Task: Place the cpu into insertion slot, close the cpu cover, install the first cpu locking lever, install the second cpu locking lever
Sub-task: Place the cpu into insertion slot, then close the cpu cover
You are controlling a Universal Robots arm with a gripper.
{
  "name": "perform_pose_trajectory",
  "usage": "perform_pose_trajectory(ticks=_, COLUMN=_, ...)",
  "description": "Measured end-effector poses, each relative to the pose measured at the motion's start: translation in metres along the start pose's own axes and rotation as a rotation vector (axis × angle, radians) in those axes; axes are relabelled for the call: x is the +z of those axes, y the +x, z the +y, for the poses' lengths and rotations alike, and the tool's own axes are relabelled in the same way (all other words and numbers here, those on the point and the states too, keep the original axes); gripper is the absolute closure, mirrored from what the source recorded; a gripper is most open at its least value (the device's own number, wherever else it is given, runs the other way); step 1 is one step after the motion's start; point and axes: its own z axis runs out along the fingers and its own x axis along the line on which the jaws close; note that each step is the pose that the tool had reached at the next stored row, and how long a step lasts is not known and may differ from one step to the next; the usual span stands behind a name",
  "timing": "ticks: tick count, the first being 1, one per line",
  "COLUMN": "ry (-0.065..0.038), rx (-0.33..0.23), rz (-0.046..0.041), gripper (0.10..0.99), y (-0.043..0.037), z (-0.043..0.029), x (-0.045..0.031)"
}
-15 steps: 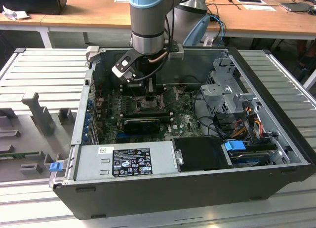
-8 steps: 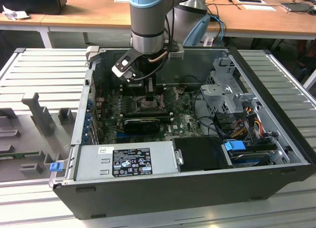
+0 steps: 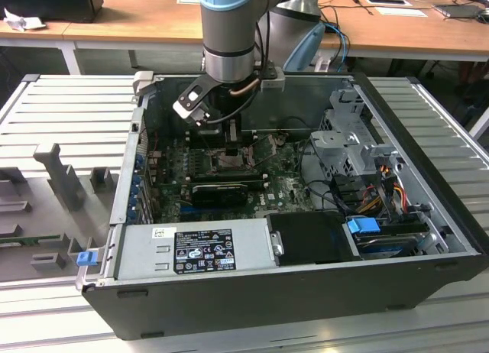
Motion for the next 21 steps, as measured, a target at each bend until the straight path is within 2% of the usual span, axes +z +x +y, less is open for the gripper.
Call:
perform_pose_trajectory(ticks=9, ry=0.0, rx=0.0, rz=-0.0002, gripper=0.98, y=-0.0005, z=0.001, x=-0.0005)
perform_pose_trajectory(ticks=14, ry=0.002, rx=0.0, rz=0.0002, gripper=0.98, y=-0.0017, z=0.0077, x=-0.0001)
perform_pose_trajectory(ticks=16, ry=0.003, rx=0.0, rz=0.0001, gripper=0.98, y=-0.0017, z=0.0082, x=-0.0002)
perform_pose_trajectory(ticks=21, ry=0.003, rx=0.0, rz=0.0002, gripper=0.98, y=-0.0016, z=0.0086, x=-0.006)
